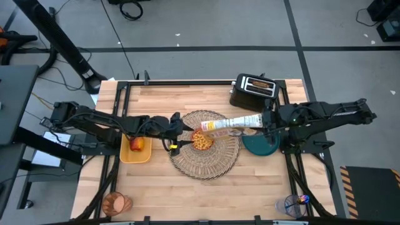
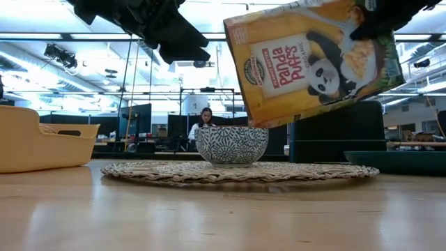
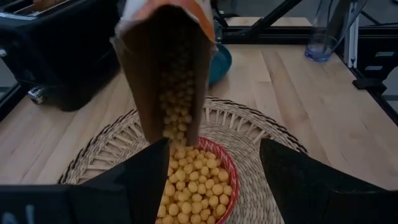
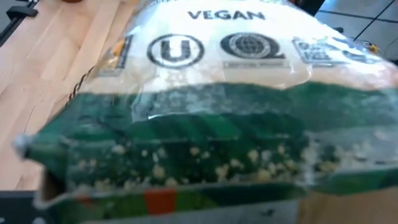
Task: Arrange a breakfast setting
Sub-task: Pour the cereal from the yellow cereal box into the red bowl on the brown table mat
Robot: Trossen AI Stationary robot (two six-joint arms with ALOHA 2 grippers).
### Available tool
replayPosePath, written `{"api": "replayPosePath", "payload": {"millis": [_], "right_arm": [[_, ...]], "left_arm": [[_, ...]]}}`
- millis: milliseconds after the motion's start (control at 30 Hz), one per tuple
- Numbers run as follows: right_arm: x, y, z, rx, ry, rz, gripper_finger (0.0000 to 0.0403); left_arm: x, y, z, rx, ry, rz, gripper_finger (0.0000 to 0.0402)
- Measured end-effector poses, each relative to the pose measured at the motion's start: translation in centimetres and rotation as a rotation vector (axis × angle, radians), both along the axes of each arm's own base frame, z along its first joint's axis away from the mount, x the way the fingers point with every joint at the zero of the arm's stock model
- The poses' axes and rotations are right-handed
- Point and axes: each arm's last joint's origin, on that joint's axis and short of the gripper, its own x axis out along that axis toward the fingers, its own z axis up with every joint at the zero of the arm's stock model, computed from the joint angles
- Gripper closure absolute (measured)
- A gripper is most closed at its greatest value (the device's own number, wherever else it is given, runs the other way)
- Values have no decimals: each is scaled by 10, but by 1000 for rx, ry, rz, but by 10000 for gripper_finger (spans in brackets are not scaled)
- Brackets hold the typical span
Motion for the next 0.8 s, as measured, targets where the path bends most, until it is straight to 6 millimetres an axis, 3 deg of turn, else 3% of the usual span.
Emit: {"api": "replayPosePath", "payload": {"millis": [433,800], "right_arm": [[2,3,3,40,-35,86,218],[19,7,4,39,-69,140,218]], "left_arm": [[-13,-5,20,18,-76,-31,143],[-18,-13,29,59,-120,-76,143]]}}
